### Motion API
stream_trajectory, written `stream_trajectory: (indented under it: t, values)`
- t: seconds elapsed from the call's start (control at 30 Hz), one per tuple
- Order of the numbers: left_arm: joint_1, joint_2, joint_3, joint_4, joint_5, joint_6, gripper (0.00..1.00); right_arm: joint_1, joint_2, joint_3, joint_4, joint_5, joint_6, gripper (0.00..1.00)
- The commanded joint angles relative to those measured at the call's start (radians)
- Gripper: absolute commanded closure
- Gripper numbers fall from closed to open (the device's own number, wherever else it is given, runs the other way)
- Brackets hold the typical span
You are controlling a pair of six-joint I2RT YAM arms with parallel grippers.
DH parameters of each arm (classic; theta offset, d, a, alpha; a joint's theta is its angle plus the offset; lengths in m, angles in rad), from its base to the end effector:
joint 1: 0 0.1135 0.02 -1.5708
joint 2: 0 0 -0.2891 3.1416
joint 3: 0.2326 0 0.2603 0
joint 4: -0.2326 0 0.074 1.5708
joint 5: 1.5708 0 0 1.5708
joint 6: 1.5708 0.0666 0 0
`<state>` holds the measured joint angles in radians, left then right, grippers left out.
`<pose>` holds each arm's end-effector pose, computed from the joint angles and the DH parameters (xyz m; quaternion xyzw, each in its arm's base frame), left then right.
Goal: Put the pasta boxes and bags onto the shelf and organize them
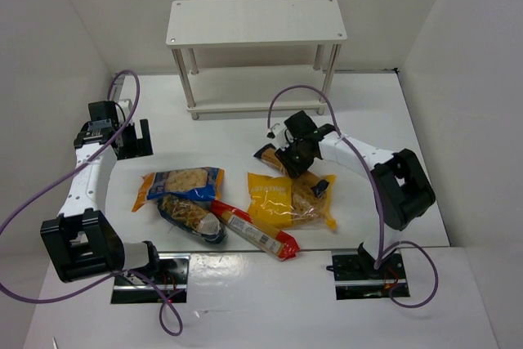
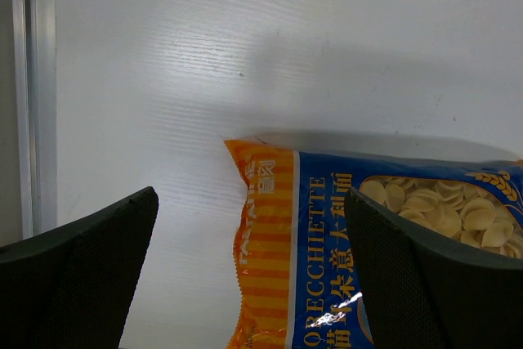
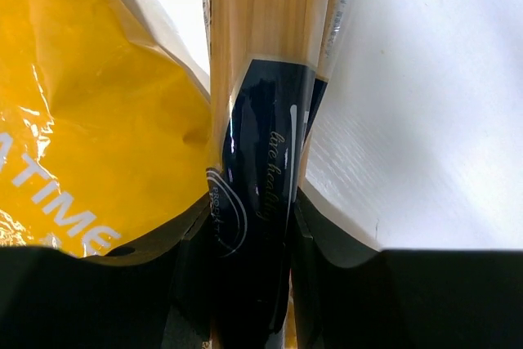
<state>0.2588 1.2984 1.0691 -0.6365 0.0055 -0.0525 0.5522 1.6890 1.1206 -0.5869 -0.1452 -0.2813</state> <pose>0.2839 0.0748 0.2857 -0.1445 0.9273 0.0330 0.3437 0.2983 0.1951 0.1868 -0.4087 0.8863 0.0981 0.1942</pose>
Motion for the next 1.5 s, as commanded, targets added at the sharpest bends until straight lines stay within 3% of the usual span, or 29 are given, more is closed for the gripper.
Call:
stream_trajectory:
  t: [0.0,0.6,1.03,1.2,1.47]
  values:
    - [0.005,-0.028,0.025,0.001,0.017,0.013,0.0,0.011,-0.075,0.054,-0.027,0.036,0.022,1.0]
    - [0.005,-0.019,0.025,0.001,0.008,0.013,0.0,0.011,-0.29,0.14,0.065,0.17,0.051,1.0]
    - [0.005,0.01,0.025,0.001,-0.01,0.013,0.0,0.011,-0.345,0.387,0.119,0.305,0.011,1.0]
    - [0.005,0.01,0.015,0.011,-0.019,0.013,0.0,0.011,-0.334,0.338,0.191,0.331,0.021,1.0]
    - [0.005,0.01,0.015,0.011,-0.019,0.013,0.0,0.011,-0.307,0.159,0.479,0.395,0.067,1.0]
